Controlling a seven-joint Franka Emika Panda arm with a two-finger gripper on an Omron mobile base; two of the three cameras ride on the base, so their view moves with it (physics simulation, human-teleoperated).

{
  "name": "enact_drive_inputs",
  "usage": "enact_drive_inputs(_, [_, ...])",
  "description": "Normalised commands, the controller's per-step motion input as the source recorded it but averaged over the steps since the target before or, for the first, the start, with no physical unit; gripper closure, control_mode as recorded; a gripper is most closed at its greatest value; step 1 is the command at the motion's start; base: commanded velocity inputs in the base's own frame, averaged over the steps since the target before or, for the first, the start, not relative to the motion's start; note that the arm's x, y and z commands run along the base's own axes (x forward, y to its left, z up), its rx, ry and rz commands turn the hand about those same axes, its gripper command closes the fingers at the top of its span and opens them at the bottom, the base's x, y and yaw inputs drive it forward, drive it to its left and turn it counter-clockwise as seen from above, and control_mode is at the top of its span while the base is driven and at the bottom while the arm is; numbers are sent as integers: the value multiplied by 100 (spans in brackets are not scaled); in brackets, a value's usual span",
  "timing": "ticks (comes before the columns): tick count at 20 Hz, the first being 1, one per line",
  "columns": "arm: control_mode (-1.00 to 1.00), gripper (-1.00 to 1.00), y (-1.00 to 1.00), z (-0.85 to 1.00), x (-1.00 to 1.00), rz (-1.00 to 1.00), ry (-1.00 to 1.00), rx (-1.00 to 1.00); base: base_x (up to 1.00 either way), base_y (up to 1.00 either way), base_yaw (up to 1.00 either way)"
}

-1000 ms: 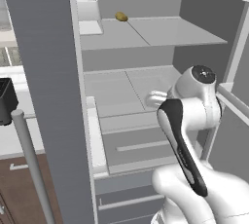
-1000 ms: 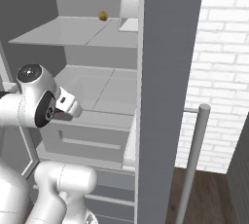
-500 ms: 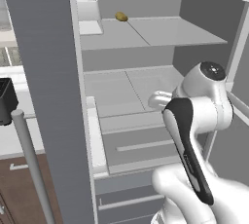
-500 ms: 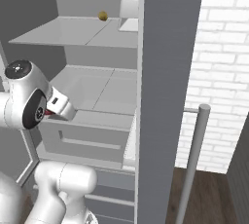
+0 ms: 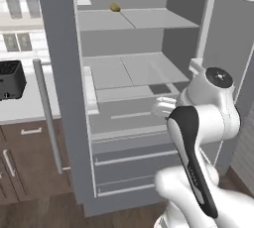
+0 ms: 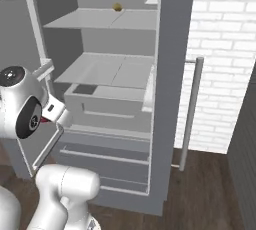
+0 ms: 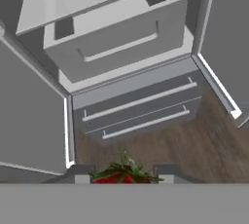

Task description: Take the strawberry from the fridge and place it on top of the pancake, located on the dining counter.

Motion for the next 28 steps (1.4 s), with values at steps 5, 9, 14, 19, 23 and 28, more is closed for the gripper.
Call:
enact_drive_inputs(5, [100, 100, 0, 0, 0, 0, 0, 0, -99, 17, 10])
enact_drive_inputs(9, [100, 100, 0, 0, 0, 0, 0, 0, -84, 21, 50])
enact_drive_inputs(14, [100, 100, 0, 0, 0, 0, 0, 0, -67, 10, 61])
enact_drive_inputs(19, [100, 100, 0, 0, 0, 0, 0, 0, -57, 2, 67])
enact_drive_inputs(23, [100, 100, 0, 0, 0, 0, 0, 0, -59, 4, 67])
enact_drive_inputs(28, [100, 100, 0, 0, 0, 0, 0, 0, -60, 0, 66])
